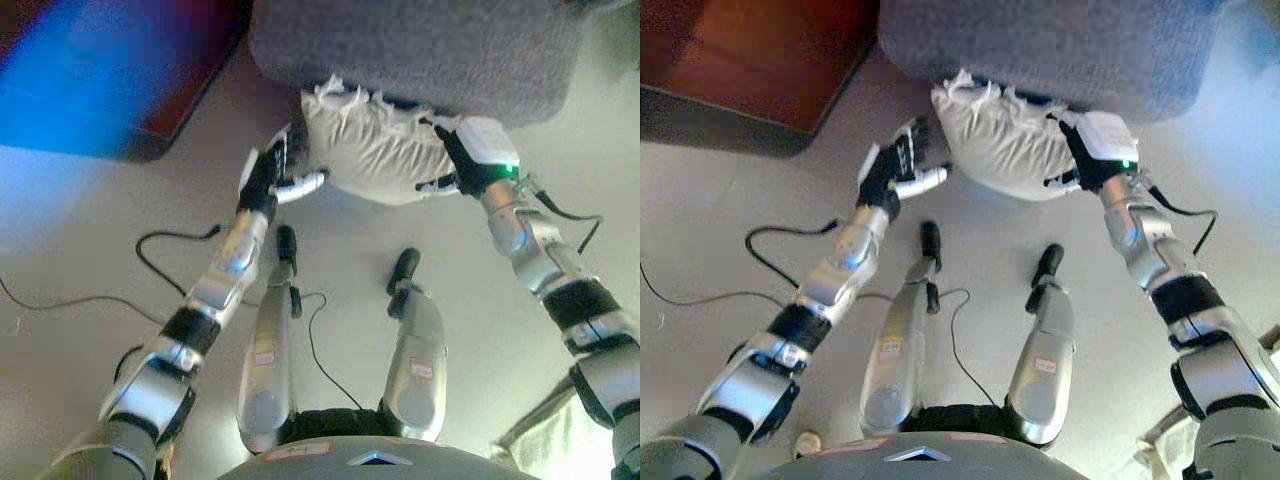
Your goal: Pick up the pillow and put it on the sofa.
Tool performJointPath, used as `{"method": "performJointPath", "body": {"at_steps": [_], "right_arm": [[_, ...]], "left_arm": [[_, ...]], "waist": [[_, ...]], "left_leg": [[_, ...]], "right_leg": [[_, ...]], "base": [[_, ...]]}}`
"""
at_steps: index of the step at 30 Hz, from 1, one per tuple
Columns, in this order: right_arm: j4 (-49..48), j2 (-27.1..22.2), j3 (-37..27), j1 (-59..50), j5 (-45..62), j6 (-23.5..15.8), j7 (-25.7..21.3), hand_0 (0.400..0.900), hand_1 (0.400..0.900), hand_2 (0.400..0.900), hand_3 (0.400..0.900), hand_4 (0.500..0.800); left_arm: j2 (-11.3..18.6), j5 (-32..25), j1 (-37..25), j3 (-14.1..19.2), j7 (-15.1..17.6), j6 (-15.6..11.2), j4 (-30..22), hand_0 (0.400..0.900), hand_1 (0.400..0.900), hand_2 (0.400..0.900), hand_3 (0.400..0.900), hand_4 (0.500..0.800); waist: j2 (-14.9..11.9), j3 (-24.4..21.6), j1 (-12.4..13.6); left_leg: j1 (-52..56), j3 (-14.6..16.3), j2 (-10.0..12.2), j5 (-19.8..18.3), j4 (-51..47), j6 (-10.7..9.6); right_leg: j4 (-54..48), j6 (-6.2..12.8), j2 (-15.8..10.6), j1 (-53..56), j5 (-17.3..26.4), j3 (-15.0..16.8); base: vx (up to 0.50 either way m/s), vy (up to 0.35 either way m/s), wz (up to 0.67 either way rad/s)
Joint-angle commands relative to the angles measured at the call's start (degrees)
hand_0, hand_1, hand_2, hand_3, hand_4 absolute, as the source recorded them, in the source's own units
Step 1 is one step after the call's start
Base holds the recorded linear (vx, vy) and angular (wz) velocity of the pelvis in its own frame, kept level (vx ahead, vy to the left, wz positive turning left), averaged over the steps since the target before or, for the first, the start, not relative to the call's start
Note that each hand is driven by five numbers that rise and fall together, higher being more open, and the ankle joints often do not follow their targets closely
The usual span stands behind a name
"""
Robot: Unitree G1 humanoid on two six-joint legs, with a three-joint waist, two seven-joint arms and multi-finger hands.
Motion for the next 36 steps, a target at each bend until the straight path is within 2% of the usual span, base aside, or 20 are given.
{"method": "performJointPath", "body": {"at_steps": [1, 3, 4, 5, 11, 17, 18, 21, 23, 24, 25, 30, 36], "right_arm": [[-0.39, -1.09, 0.48, -5.35, -1.75, 0.44, -7.96, 0.900, 0.900, 0.900, 0.900, 0.800], [2.33, -0.08, -0.99, -8.89, -2.10, 1.56, -13.55, 0.900, 0.900, 0.900, 0.900, 0.800], [2.43, -0.06, -0.93, -8.97, -2.08, 1.52, -13.61, 0.900, 0.900, 0.900, 0.900, 0.800], [4.65, 0.61, -1.51, -12.28, -0.92, 2.47, -15.89, 0.900, 0.900, 0.900, 0.900, 0.800], [8.16, 1.20, -0.37, -18.74, 2.79, 3.19, -14.79, 0.900, 0.900, 0.900, 0.900, 0.800], [12.27, 2.86, 1.94, -25.49, 5.56, 3.48, -15.01, 0.900, 0.900, 0.900, 0.900, 0.800], [13.07, 3.23, 2.41, -26.34, 6.29, 3.61, -14.60, 0.900, 0.900, 0.900, 0.900, 0.800], [15.00, 3.68, 3.92, -29.27, 7.92, 3.71, -13.74, 0.900, 0.900, 0.900, 0.900, 0.800], [15.73, 4.42, 5.37, -32.05, 10.55, 4.35, -11.58, 0.900, 0.900, 0.900, 0.900, 0.800], [16.38, 4.66, 5.79, -32.67, 11.59, 4.43, -10.93, 0.804, 0.804, 0.804, 0.804, 0.742], [16.83, 4.95, 6.58, -33.50, 12.28, 4.68, -10.37, 0.400, 0.400, 0.400, 0.400, 0.500], [17.34, 6.39, 7.42, -35.42, 16.13, 4.45, -9.45, 0.400, 0.400, 0.400, 0.400, 0.500], [16.04, 7.03, 7.36, -35.51, 17.10, 4.20, -9.19, 0.400, 0.400, 0.400, 0.400, 0.500]], "left_arm": [[-0.68, 1.51, -3.07, 0.49, 3.98, -5.96, -2.09, 0.900, 0.900, 0.900, 0.900, 0.800], [-1.26, 1.83, -5.66, -0.60, 5.80, -6.26, -1.96, 0.900, 0.900, 0.900, 0.900, 0.800], [-1.26, 1.84, -5.68, -0.59, 5.81, -6.27, -1.94, 0.900, 0.900, 0.900, 0.900, 0.800], [-1.06, 1.80, -6.81, -1.17, 6.62, -6.46, -2.84, 0.900, 0.900, 0.900, 0.900, 0.800], [-0.22, 1.02, -10.03, -1.43, 7.37, -5.99, -3.16, 0.900, 0.900, 0.900, 0.900, 0.800], [0.25, -1.00, -16.66, -2.42, 8.94, -5.95, 0.16, 0.900, 0.900, 0.900, 0.900, 0.800], [0.26, -1.57, -17.81, -2.62, 9.25, -5.85, 0.94, 0.900, 0.900, 0.900, 0.900, 0.800], [0.34, -2.79, -20.08, -3.19, 9.53, -5.71, 2.22, 0.900, 0.900, 0.900, 0.900, 0.800], [0.67, -4.04, -22.22, -3.46, 9.76, -4.63, 3.30, 0.900, 0.900, 0.900, 0.900, 0.800], [0.58, -4.46, -23.25, -3.58, 9.93, -4.35, 4.21, 0.900, 0.900, 0.900, 0.900, 0.800], [0.45, -4.99, -24.20, -3.62, 10.06, -4.08, 5.32, 0.900, 0.900, 0.900, 0.900, 0.800], [0.09, -6.58, -28.23, -4.26, 10.66, -3.27, 9.03, 0.900, 0.900, 0.900, 0.900, 0.800], [-0.23, -6.71, -29.83, -4.55, 11.20, -3.20, 10.57, 0.900, 0.900, 0.900, 0.900, 0.800]], "waist": [[0.04, -2.57, -0.86], [0.79, -1.95, -1.11], [0.77, -2.18, -1.09], [1.44, -1.67, -0.74], [1.82, -1.30, -0.08], [1.08, -1.48, 0.74], [0.92, -1.72, 1.01], [0.58, -1.91, 1.41], [-0.12, -1.90, 1.75], [-0.39, -1.91, 1.84], [-0.70, -1.98, 1.92], [-1.67, -2.40, 1.69], [-2.13, -3.47, 1.36]], "left_leg": [[-3.34, -1.29, 4.50, -9.18, 9.59, -3.67], [-8.82, -1.65, 3.56, -11.05, 14.30, -3.00], [-9.22, -1.61, 3.55, -11.16, 14.55, -2.99], [-12.82, -1.86, 3.06, -12.17, 17.67, -2.61], [-22.28, -2.31, 1.29, -14.41, 24.96, -1.60], [-28.40, -3.32, -0.23, -14.48, 27.76, -1.28], [-28.62, -3.63, -0.17, -16.32, 28.63, -1.59], [-30.78, -4.01, -0.79, -16.50, 29.82, -1.58], [-32.62, -4.44, -1.16, -16.86, 31.09, -1.57], [-33.17, -4.54, -1.43, -16.82, 31.37, -1.57], [-33.59, -4.70, -1.71, -16.88, 31.76, -1.54], [-34.50, -4.84, -2.30, -16.67, 32.01, -1.50], [-34.66, -5.09, -2.58, -16.10, 31.36, -1.67]], "right_leg": [[0.36, 2.78, -2.21, -5.29, 6.10, 4.69], [4.42, 2.79, -3.09, -10.08, 4.94, 6.06], [4.66, 2.80, -3.11, -10.54, 4.86, 6.21], [7.64, 2.64, -3.28, -13.92, 3.98, 7.12], [13.99, 2.34, -4.32, -23.05, 2.30, 9.06], [16.58, 2.03, -4.76, -28.56, 1.48, 9.43], [17.74, 2.66, -4.68, -28.84, -0.25, 9.51], [18.66, 2.65, -4.67, -30.70, -0.48, 9.74], [19.87, 2.62, -4.63, -32.28, -0.87, 10.12], [20.40, 2.59, -4.71, -32.87, -0.99, 10.23], [20.78, 2.56, -4.77, -33.29, -1.05, 10.37], [20.73, 2.56, -4.89, -34.16, -0.83, 10.37], [20.35, 2.57, -4.44, -34.81, -0.77, 10.68]], "base": [[-0.03, 0.042, 0.11], [-0.02, 0.069, 0.09], [-0.03, 0.113, 0.02], [-0.02, 0.081, -0.01], [0.00, 0.068, 0.04], [0.04, 0.024, 0.07], [0.12, 0.005, 0.09], [0.05, 0.009, 0.08], [0.03, 0.038, 0.06], [0.02, 0.029, 0.06], [0.02, 0.011, 0.06], [0.02, 0.036, -0.01], [0.00, 0.000, 0.00]]}}
